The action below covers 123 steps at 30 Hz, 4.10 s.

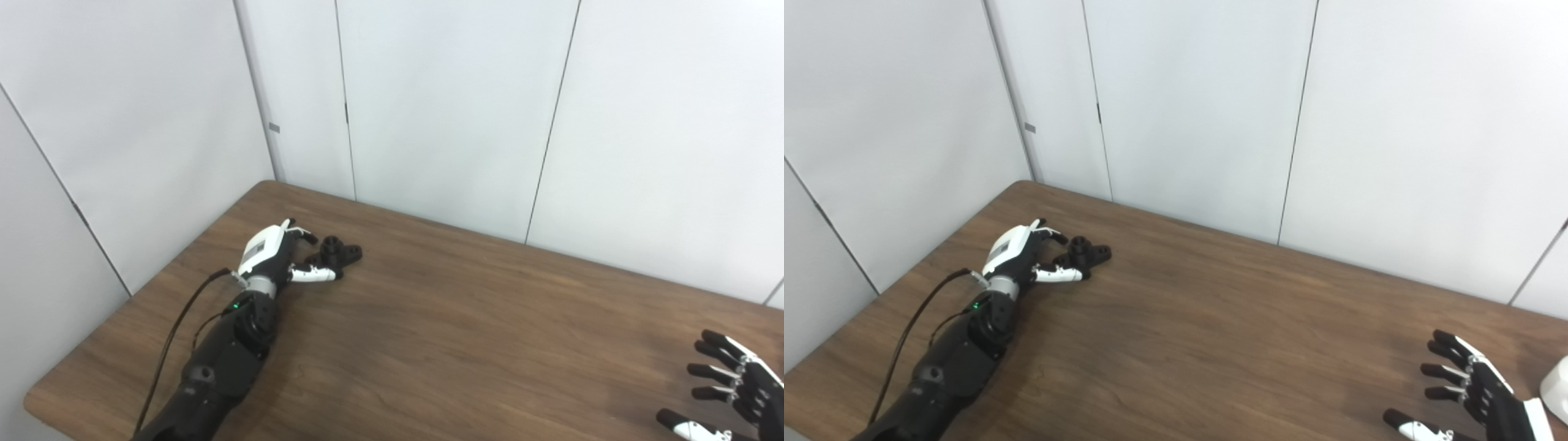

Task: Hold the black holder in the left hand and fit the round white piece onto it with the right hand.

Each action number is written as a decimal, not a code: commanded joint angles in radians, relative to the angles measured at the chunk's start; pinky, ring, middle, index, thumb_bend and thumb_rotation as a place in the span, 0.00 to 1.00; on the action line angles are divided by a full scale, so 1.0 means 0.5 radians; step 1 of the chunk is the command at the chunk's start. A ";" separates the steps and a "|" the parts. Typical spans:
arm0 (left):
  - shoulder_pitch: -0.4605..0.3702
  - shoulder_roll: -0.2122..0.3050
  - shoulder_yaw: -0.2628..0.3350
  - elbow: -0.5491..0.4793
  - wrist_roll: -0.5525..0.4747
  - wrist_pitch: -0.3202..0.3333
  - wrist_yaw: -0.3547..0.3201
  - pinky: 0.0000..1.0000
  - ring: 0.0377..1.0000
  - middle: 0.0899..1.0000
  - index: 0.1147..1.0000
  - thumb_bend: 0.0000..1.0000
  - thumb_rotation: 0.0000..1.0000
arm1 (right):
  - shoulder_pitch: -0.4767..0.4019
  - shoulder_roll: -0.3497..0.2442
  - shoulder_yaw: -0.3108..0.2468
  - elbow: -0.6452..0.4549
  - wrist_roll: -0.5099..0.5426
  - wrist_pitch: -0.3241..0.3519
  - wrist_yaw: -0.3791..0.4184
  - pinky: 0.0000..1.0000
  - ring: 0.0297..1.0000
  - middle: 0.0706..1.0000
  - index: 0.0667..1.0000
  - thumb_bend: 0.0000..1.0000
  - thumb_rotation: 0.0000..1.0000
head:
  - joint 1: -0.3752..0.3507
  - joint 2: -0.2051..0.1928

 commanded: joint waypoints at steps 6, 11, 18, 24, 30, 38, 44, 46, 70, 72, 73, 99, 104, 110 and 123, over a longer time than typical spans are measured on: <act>-0.076 0.010 -0.051 0.056 -0.005 -0.014 0.041 0.91 1.00 0.98 0.69 0.83 0.24 | -0.031 -0.004 -0.014 -0.092 -0.001 -0.027 -0.017 0.58 0.71 0.80 0.81 0.63 0.00 | -0.003 0.012; -0.077 0.016 -0.072 0.089 -0.009 -0.001 0.050 0.92 1.00 0.98 0.69 0.82 0.22 | -0.026 -0.008 -0.019 -0.115 -0.010 -0.003 -0.018 0.59 0.71 0.80 0.81 0.62 0.00 | -0.008 0.016; -0.072 -0.004 -0.112 0.139 -0.050 0.056 -0.038 0.96 1.00 0.90 0.47 0.58 0.09 | -0.015 -0.014 -0.031 -0.142 -0.007 0.006 -0.017 0.60 0.71 0.81 0.82 0.62 0.00 | -0.011 0.036; -0.072 0.004 -0.225 0.193 0.007 0.069 -0.030 0.99 0.98 0.87 0.42 0.52 0.06 | -0.018 -0.019 -0.043 -0.159 0.014 0.016 -0.007 0.61 0.72 0.82 0.82 0.60 0.00 | -0.010 0.046; -0.060 0.050 -0.359 0.208 0.114 0.094 -0.004 0.97 0.97 0.85 0.42 0.52 0.06 | -0.022 -0.019 -0.049 -0.185 0.022 0.052 -0.005 0.62 0.73 0.82 0.83 0.57 0.00 | -0.006 0.059; -0.029 0.072 -0.400 0.211 0.134 0.064 0.026 1.00 0.96 0.84 0.42 0.52 0.06 | -0.037 -0.016 -0.042 -0.167 0.029 0.022 -0.010 0.62 0.73 0.83 0.83 0.55 0.00 | -0.023 0.048; 0.037 0.067 -0.417 0.144 0.117 -0.116 0.074 0.97 0.95 0.83 0.42 0.52 0.06 | -0.049 0.001 -0.031 -0.162 0.021 0.028 -0.018 0.66 0.75 0.84 0.84 0.55 0.00 | -0.072 0.025; 0.066 0.060 -0.439 0.073 0.115 -0.174 0.058 0.97 0.96 0.84 0.42 0.52 0.06 | -0.055 0.010 -0.025 -0.160 0.002 0.021 -0.031 0.66 0.75 0.84 0.84 0.56 0.00 | -0.087 0.028; 0.155 -0.241 -0.768 -0.258 0.020 -0.849 -0.180 0.88 0.98 0.88 0.42 0.52 0.06 | -0.077 0.023 -0.057 -0.059 0.014 -0.091 -0.048 0.68 0.74 0.84 0.85 0.60 0.00 | -0.294 0.103; 0.153 -0.274 -0.789 -0.258 0.024 -0.884 -0.215 0.87 0.98 0.87 0.41 0.52 0.06 | -0.083 0.020 -0.058 -0.037 0.010 -0.122 -0.052 0.66 0.73 0.83 0.84 0.61 0.00 | -0.344 0.118; 0.151 -0.284 -0.803 -0.254 0.033 -0.908 -0.227 0.87 0.98 0.87 0.41 0.52 0.06 | -0.085 0.018 -0.058 -0.026 0.003 -0.141 -0.055 0.66 0.73 0.83 0.84 0.62 0.00 | -0.377 0.131; -0.022 -0.452 -1.225 0.216 0.418 -0.859 -0.277 0.94 0.94 0.84 0.42 0.52 0.06 | -0.127 0.009 -0.049 0.098 -0.119 -0.375 -0.126 0.55 0.68 0.80 0.80 0.70 0.19 | -0.890 0.225; -0.014 -0.424 -1.238 0.198 0.426 -0.828 -0.291 0.94 0.94 0.85 0.42 0.52 0.06 | -0.123 0.006 -0.055 0.058 -0.149 -0.361 -0.126 0.54 0.69 0.81 0.81 0.69 0.20 | -0.957 0.222; -0.005 -0.383 -1.239 0.205 0.417 -0.842 -0.301 0.95 0.94 0.86 0.42 0.52 0.06 | -0.179 -0.031 -0.090 -0.015 -0.182 -0.271 -0.108 0.54 0.66 0.77 0.80 0.69 0.21 | -1.145 0.203; 0.028 -0.256 -1.204 0.245 0.365 -1.058 -0.235 0.90 0.92 0.83 0.42 0.52 0.05 | -0.410 -0.227 -0.187 -0.090 -0.523 -0.047 -0.211 0.54 0.67 0.77 0.79 0.74 0.26 | -1.933 -0.032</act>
